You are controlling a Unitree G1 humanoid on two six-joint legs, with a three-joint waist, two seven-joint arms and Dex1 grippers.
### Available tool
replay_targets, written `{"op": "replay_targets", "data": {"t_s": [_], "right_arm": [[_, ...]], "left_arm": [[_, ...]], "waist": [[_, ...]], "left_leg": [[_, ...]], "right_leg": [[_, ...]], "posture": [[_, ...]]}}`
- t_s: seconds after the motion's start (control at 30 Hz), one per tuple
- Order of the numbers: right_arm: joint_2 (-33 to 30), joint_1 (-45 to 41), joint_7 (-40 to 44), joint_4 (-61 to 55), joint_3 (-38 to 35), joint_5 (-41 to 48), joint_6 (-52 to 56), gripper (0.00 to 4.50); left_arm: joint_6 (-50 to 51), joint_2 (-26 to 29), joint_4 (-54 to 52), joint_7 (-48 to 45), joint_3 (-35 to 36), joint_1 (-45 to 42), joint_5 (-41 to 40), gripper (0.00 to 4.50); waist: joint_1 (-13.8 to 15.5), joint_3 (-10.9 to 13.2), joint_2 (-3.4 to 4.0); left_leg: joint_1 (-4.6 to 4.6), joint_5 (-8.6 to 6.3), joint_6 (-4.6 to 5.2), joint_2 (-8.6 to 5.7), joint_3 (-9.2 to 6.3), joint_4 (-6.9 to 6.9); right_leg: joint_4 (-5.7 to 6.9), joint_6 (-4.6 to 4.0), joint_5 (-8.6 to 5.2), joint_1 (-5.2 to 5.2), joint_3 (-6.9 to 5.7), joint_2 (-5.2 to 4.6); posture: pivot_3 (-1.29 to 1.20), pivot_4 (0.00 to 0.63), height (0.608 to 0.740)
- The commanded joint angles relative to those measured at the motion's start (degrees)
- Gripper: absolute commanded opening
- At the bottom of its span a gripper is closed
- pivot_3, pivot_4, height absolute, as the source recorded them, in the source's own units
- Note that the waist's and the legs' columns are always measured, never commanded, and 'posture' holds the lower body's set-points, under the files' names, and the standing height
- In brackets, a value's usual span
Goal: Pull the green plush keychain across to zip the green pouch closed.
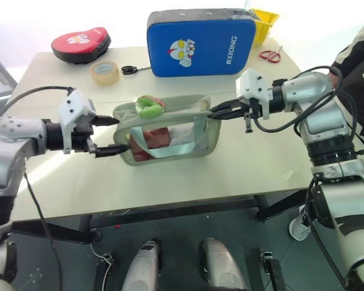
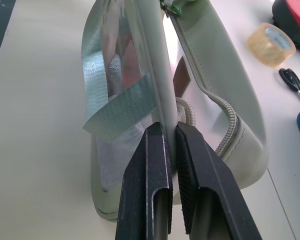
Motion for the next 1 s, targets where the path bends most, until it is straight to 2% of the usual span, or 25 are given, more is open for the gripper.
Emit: {"op": "replay_targets", "data": {"t_s": [0.03,0.17,0.33,0.53,0.57,0.6,0.73,0.8,0.83,1.0], "right_arm": [[-0.4,-0.5,0.0,-1.8,-1.1,0.7,0.3,0.0],[-0.3,-0.3,-0.1,-2.2,-1.2,0.8,0.6,0.0],[0.0,-0.1,-1.0,-3.5,-1.6,1.4,2.3,0.0],[0.6,0.2,-2.4,-4.9,-1.8,1.6,4.0,0.0],[0.6,0.1,-2.5,-5.0,-1.9,1.8,4.7,0.79],[0.5,0.0,-2.3,-5.0,-1.9,2.0,5.2,1.1],[-0.6,-1.8,-1.9,-4.3,-2.0,1.7,5.1,3.08],[0.0,-4.0,-2.5,-5.3,-2.6,2.8,6.9,4.25],[1.1,-5.1,-3.9,-6.4,-3.0,3.6,8.5,4.48],[10.1,-6.4,-12.6,-12.9,-1.3,3.4,10.4,4.48]], "left_arm": [[-0.9,-0.1,-0.4,0.3,1.2,-1.3,-0.5,2.2],[-1.6,0.2,0.1,-0.6,0.7,-1.2,0.0,0.1],[-7.1,0.0,6.9,1.1,-0.4,-4.2,4.9,0.04],[-8.3,0.4,9.9,-0.5,-1.1,-5.9,5.0,0.04],[-8.0,0.7,9.0,-1.3,-1.3,-5.1,4.6,0.0],[-8.0,0.9,8.1,-2.1,-1.5,-4.2,4.4,0.0],[-8.4,0.9,7.5,-2.2,-1.3,-2.9,4.6,0.0],[-8.6,0.8,7.8,-1.9,-1.1,-2.9,4.8,0.0],[-8.6,0.8,7.7,-1.9,-1.0,-2.8,4.7,0.0],[-8.6,0.5,7.7,-2.0,-1.0,-2.8,4.8,0.0]], "waist": [[-0.1,0.0,0.0],[-0.1,0.0,0.0],[0.0,0.0,0.0],[0.0,0.0,0.0],[0.0,0.0,0.0],[-0.1,0.0,0.0],[-0.1,0.0,0.0],[-0.1,0.0,0.0],[-0.2,0.0,0.01],[-0.3,0.0,0.01]], "left_leg": [[0.0,0.0,0.0,0.0,0.0,0.0],[0.0,0.0,0.0,0.0,-0.01,0.0],[0.0,0.0,0.0,0.0,-0.01,0.0],[-0.01,0.0,0.0,0.0,-0.01,0.0],[-0.01,0.0,0.0,0.0,-0.01,0.0],[-0.01,0.0,0.0,-0.01,-0.01,0.0],[0.0,0.0,0.0,0.0,-0.01,0.0],[0.0,0.0,0.0,0.0,-0.01,0.0],[0.0,0.0,0.0,0.0,-0.01,0.0],[0.01,0.0,0.0,0.03,-0.02,-0.05]], "right_leg": [[0.0,0.0,0.0,-0.01,0.0,0.0],[0.01,0.0,0.0,0.0,-0.01,0.0],[0.01,0.0,0.0,0.0,-0.02,0.01],[0.01,0.01,0.0,-0.02,-0.01,0.0],[0.01,0.01,0.0,-0.02,-0.01,0.0],[0.01,0.0,0.0,-0.02,-0.01,0.0],[0.01,0.0,0.0,0.0,-0.02,0.0],[0.01,0.0,0.0,0.01,-0.01,0.0],[0.01,0.0,0.0,0.0,-0.01,0.0],[0.11,0.0,0.0,-0.09,-0.01,0.03]], "posture": [[0.0,0.15,0.74],[0.0,0.15,0.74],[0.0,0.15,0.74],[0.0,0.15,0.74],[0.0,0.15,0.74],[0.0,0.15,0.74],[0.0,0.15,0.74],[0.0,0.15,0.74],[0.0,0.15,0.74],[0.0,0.15,0.74]]}}
